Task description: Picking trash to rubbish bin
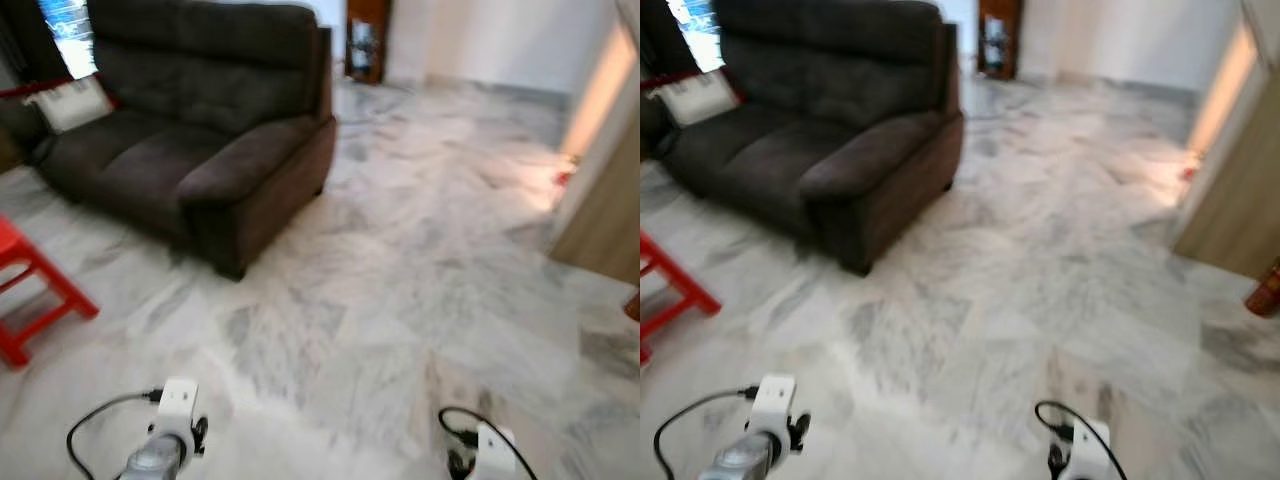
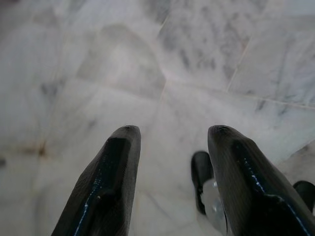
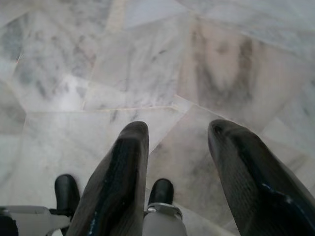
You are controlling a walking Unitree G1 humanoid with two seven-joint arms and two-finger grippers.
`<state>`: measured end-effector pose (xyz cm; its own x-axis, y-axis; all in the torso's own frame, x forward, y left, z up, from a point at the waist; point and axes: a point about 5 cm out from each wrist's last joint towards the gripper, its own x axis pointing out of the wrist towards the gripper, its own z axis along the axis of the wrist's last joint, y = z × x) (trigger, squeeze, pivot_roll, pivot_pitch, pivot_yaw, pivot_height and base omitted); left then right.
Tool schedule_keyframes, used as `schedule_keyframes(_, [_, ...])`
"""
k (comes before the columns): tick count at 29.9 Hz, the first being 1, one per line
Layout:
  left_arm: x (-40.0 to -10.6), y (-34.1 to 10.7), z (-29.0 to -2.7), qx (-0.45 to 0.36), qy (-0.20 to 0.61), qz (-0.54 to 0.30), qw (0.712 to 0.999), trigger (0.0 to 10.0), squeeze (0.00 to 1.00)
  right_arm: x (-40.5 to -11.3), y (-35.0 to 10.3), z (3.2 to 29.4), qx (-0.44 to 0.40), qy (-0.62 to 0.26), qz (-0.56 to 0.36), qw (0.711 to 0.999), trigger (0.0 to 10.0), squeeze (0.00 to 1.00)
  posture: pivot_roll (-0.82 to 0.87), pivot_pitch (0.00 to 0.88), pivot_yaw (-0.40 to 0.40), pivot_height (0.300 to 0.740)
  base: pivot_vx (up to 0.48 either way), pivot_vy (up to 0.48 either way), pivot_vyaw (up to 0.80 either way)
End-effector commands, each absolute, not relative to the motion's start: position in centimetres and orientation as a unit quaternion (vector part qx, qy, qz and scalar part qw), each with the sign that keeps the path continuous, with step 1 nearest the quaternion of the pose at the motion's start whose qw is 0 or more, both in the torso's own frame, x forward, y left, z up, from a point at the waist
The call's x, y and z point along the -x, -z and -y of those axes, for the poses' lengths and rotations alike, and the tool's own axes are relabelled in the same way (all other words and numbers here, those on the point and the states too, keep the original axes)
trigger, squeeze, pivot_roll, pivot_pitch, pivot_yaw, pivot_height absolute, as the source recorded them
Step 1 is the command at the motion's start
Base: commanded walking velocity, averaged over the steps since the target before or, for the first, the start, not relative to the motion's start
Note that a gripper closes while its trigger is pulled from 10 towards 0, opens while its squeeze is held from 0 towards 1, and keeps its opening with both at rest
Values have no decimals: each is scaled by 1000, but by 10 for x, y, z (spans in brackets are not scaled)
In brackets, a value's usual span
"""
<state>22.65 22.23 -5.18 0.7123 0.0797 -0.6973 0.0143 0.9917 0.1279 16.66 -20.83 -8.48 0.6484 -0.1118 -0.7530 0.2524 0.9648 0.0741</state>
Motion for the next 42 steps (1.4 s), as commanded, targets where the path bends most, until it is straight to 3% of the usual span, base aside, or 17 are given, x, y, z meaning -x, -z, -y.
schedule_keyframes(1, [-225,53,-222,-59,-21,-385,921,10000,0,-168,84,206,-91,100,-405,904,10000,0,99,0,3,740,0,0,800])
schedule_keyframes(42, [-226,54,-218,-49,-27,-384,922,10000,0,-170,84,204,-94,91,-404,906,10000,0,102,33,-4,740,0,0,800])
